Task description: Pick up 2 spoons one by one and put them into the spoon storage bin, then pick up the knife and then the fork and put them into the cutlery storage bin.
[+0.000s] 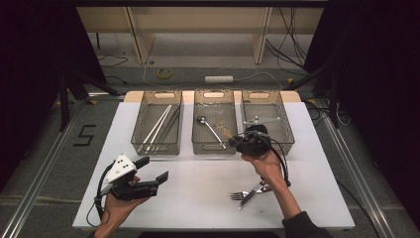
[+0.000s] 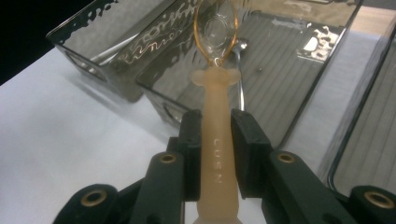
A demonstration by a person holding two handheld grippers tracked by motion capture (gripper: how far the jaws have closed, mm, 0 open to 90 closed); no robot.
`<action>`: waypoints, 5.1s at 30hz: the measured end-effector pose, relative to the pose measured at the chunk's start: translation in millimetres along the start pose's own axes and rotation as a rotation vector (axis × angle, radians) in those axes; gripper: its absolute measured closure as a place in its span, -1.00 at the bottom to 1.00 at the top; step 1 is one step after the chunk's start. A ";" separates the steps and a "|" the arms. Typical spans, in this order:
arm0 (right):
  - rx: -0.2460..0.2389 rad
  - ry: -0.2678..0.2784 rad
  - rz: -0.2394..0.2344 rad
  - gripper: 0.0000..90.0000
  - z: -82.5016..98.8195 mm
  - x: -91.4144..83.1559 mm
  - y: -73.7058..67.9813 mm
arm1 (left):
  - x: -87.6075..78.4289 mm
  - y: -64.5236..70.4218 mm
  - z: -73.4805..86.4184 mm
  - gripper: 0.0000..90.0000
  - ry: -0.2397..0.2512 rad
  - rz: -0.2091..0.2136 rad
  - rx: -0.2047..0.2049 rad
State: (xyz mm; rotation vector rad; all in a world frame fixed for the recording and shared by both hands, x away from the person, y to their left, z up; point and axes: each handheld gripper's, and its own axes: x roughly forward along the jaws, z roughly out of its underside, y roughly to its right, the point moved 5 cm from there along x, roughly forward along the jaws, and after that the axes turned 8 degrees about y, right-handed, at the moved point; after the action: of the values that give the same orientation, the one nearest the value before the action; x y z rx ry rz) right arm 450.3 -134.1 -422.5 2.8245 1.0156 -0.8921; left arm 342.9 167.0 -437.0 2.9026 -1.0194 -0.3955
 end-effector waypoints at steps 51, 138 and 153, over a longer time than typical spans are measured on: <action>0.065 -0.089 0.113 0.67 -47.4 105.1 17.4 | -1.2 0.5 -0.9 -0.65 0.009 0.010 -0.003; -0.027 -0.005 -0.004 -0.27 70.4 -47.0 62.2 | 0.2 -4.6 -2.0 -0.66 0.021 0.004 -0.033; -0.051 -0.107 0.058 0.57 89.0 -41.9 81.5 | -0.1 -4.1 -1.7 -0.66 0.018 0.003 -0.031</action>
State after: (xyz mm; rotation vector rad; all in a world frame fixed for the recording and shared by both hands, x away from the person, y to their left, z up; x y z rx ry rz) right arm 426.4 -240.1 -489.6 2.7172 0.9246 -0.9848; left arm 345.7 170.3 -435.8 2.8718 -1.0063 -0.3804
